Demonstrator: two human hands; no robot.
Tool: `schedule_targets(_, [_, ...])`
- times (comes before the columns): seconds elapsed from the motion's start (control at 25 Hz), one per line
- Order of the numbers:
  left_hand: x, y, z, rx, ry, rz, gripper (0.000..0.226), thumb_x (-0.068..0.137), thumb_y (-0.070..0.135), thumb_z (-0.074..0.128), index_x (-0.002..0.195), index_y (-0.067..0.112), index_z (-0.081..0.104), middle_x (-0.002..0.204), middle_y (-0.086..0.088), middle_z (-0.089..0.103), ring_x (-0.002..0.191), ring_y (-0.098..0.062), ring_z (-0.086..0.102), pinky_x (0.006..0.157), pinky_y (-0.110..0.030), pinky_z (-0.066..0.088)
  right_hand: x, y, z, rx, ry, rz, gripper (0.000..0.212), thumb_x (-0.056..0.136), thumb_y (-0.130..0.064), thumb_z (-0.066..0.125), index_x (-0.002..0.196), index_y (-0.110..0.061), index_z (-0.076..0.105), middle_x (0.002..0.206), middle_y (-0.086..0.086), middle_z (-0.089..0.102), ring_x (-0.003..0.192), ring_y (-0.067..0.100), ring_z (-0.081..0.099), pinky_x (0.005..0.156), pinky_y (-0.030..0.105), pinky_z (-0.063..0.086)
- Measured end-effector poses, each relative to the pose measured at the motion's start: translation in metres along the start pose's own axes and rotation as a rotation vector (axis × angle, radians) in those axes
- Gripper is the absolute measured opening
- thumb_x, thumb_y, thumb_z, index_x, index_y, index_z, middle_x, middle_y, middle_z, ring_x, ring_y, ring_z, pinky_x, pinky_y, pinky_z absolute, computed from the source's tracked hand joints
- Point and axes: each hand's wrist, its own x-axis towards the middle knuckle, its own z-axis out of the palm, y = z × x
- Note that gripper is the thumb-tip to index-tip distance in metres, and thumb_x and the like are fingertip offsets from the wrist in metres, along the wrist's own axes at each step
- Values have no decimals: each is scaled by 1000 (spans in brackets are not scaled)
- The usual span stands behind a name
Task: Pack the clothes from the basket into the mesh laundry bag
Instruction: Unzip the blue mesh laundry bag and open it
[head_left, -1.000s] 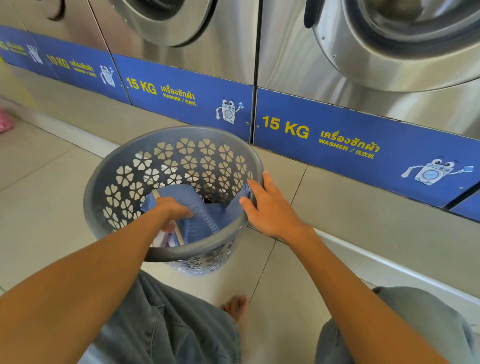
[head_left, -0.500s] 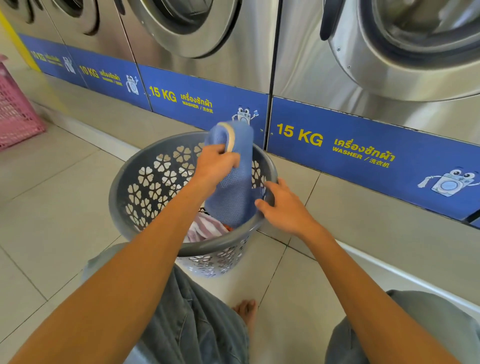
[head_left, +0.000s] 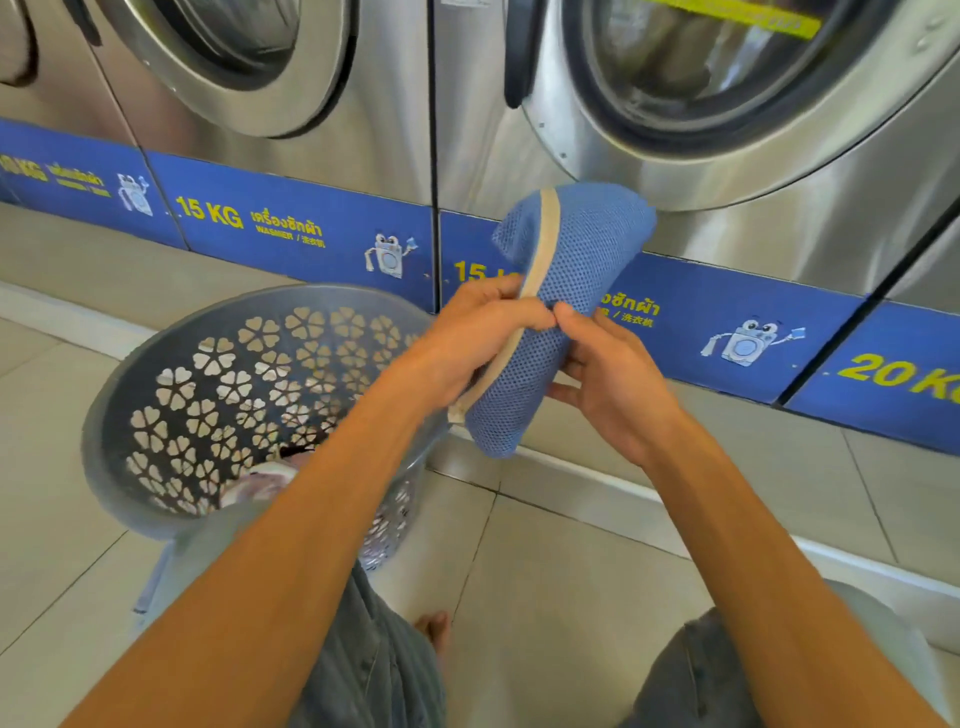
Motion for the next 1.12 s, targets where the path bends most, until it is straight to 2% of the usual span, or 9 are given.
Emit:
schedule_targets(0.16, [7, -12, 28, 162, -56, 4, 17, 87, 10, 69, 101, 17, 74, 95, -4, 77, 89, -18, 72, 87, -37, 58, -14, 2, -31, -34, 232, 13, 14, 94, -23, 59, 97, -12, 66, 98, 5, 71, 88, 19, 68, 87, 38, 56])
schedule_targets(0.36, [12, -13, 13, 499, 103, 62, 39, 88, 56, 60, 104, 24, 76, 100, 6, 76, 98, -16, 71, 93, -38, 55, -8, 8, -32, 101, 239, 73, 16, 94, -19, 58, 78, -18, 56, 95, 4, 72, 86, 20, 71, 79, 37, 58])
schedule_targets(0.44, [12, -18, -5, 679, 242, 46, 47, 96, 58, 45, 106, 22, 73, 99, 9, 69, 95, -13, 63, 87, -34, 48, -2, 8, -22, 147, 230, 80, 14, 95, -18, 55, 82, -18, 56, 91, 1, 73, 81, 17, 72, 71, 33, 57])
schedule_targets(0.56, [15, -37, -42, 757, 308, -191, 47, 102, 41, 35, 110, 8, 68, 105, -9, 67, 99, -26, 61, 87, -40, 46, 9, 11, -3, 209, 175, 85, 13, 97, -17, 51, 85, -18, 56, 93, 1, 73, 82, 16, 72, 71, 34, 57])
schedule_targets(0.72, [5, -60, -73, 258, 284, -567, 30, 98, 28, 42, 98, 10, 66, 97, -13, 69, 88, -31, 65, 82, -43, 56, 25, 28, 28, 203, 76, 123, 10, 100, -16, 46, 97, -17, 55, 115, 8, 68, 100, 24, 68, 81, 40, 56])
schedule_targets(0.8, [6, -68, -85, 49, 358, -514, 21, 93, 22, 52, 96, 9, 68, 97, -15, 71, 83, -29, 64, 74, -39, 54, 31, 36, 40, 185, 37, 150, 12, 100, -17, 44, 105, -17, 55, 127, 11, 64, 111, 27, 65, 90, 43, 55])
schedule_targets(0.92, [16, -69, -101, -180, 498, -295, 28, 85, 2, 58, 108, 9, 70, 121, -15, 71, 103, -26, 67, 87, -40, 55, 32, 39, 44, 170, 22, 167, 12, 101, -17, 44, 106, -18, 55, 127, 11, 63, 114, 30, 64, 94, 45, 54])
schedule_targets(1.0, [20, -60, -101, -341, 492, -160, 28, 92, -7, 53, 107, 11, 67, 120, -11, 71, 108, -24, 69, 94, -38, 56, 30, 36, 38, 178, 26, 155, 10, 100, -17, 45, 102, -18, 55, 116, 7, 68, 110, 29, 66, 96, 47, 53])
schedule_targets(1.12, [19, -47, -83, -457, 347, -94, 26, 98, -4, 45, 110, 10, 64, 117, -11, 71, 101, -20, 70, 79, -31, 59, 24, 21, 22, 264, 74, 83, 14, 99, -17, 47, 86, -19, 53, 86, -2, 73, 87, 22, 71, 80, 42, 57])
